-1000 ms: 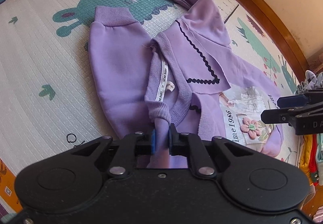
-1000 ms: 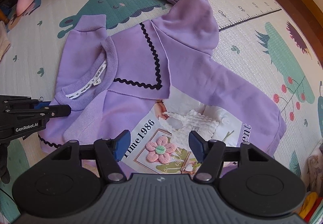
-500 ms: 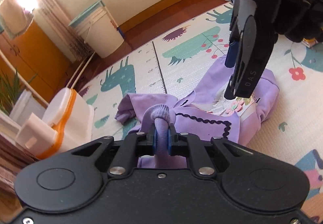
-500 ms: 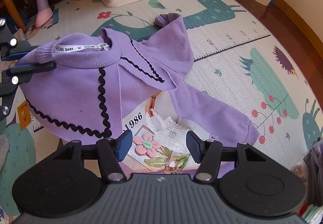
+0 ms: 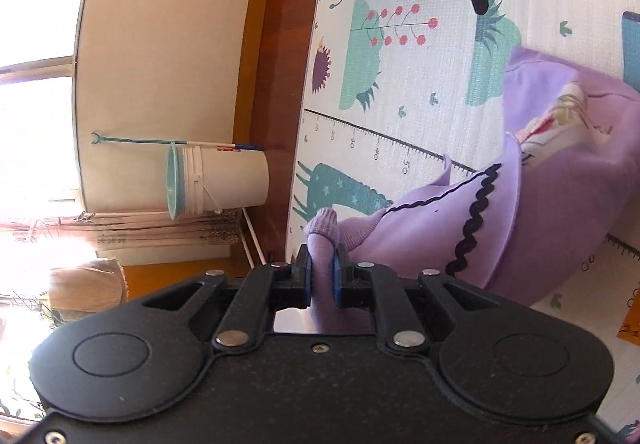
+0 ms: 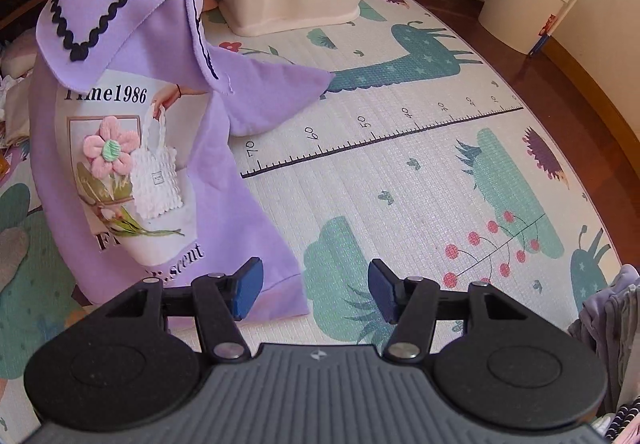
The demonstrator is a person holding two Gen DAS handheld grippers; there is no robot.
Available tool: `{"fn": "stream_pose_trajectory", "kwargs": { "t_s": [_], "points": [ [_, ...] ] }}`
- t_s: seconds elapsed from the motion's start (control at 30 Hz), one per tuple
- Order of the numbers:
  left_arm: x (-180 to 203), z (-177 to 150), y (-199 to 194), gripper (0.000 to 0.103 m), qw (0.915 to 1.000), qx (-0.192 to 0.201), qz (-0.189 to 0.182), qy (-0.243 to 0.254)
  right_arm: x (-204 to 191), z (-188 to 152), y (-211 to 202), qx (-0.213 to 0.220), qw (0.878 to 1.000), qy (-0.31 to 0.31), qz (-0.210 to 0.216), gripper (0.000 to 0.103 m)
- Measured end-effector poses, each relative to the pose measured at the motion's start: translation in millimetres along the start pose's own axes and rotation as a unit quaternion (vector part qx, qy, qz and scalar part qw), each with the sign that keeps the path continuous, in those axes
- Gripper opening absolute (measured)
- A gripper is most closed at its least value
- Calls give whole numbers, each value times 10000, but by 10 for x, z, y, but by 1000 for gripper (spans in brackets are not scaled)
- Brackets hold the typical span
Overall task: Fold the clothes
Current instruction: 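Lift the collar with the left tool while the right tool grasps the hem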
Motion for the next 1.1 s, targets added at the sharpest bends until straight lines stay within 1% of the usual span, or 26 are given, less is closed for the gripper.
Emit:
{"fn": "stream_pose_trajectory", "kwargs": {
  "t_s": [0.1, 0.13, 0.17, 0.23, 0.27, 0.3, 0.37, 0.4, 0.47, 0.53, 0.63, 0.67, 0.7, 0.73, 0.83, 0.93, 0.97, 1.03, 1.1],
  "points": [
    [-259, 260, 24, 8, 9984, 178, 427, 322, 133, -26, -52, 14, 9999, 75, -104, 58],
    [-312, 401, -39, 8, 9970, 330, 540, 439, 182, -45, -66, 11, 9999, 101, -138, 58],
    [-338, 583, -171, 8, 9948, 573, 623, 571, 225, -71, -81, 13, 9998, 122, -166, 58],
    [-298, 812, -433, 8, 9892, 1084, 593, 789, 306, -125, -112, 21, 9996, 158, -217, 58],
    [-235, 877, -556, 8, 9861, 1272, 552, 912, 343, -165, -126, 22, 9996, 154, -237, 58],
    [-162, 920, -671, 8, 9829, 1440, 490, 1034, 370, -211, -131, 15, 9996, 124, -258, 58],
    [33, 896, -812, 8, 9800, 1610, 232, 1146, 408, -307, -132, -3, 9995, 6, -318, 58],
    [141, 860, -850, 8, 9796, 1634, 96, 1166, 409, -358, -125, -12, 9993, -113, -366, 58],
    [353, 736, -793, 8, 9826, 1484, -86, 1109, 381, -451, -108, -6, 9981, -421, -445, 58],
    [511, 628, -664, 8, 9877, 1312, -255, 813, 285, -563, -84, 17, 9948, -901, -482, 59],
    [750, 546, -560, 8, 9905, 1185, -525, 453, 93, -703, -36, 31, 9840, -1675, -610, 59],
    [844, 539, -558, 8, 9901, 1179, -596, 480, 28, -724, -28, 62, 9807, -1852, -618, 59],
    [926, 560, -597, 8, 9883, 1230, -615, 660, -41, -728, -26, 101, 9790, -1952, -570, 59],
    [953, 588, -635, 8, 9870, 1302, -619, 710, -112, -711, -30, 148, 9788, -1988, -470, 59],
    [966, 643, -712, 8, 9850, 1471, -749, 501, -286, -602, -45, 305, 9786, -2021, -234, 60],
    [1058, 660, -758, 8, 9821, 1595, -830, 553, -405, -436, -80, 501, 9782, -2016, -68, 61],
    [1104, 658, -779, 8, 9808, 1644, -887, 563, -429, -378, -96, 580, 9778, -2013, -31, 64],
    [1187, 645, -808, 8, 9791, 1681, -1022, 522, -489, -327, -85, 540, 9758, -2114, 124, 68],
    [1270, 608, -842, 8, 9771, 1707, -1198, 414, -557, -312, -51, 432, 9733, -2235, 293, 69]
  ]
}}
Point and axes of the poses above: each gripper's, at about its wrist camera, not at the fingertips, and y roughly the way its jaws point, x to its right, z to its top, the point moved 9 cm from there along y, roughly the way its jaws point, and after that the axes turned 9 degrees about y, right-handed, at the moved point
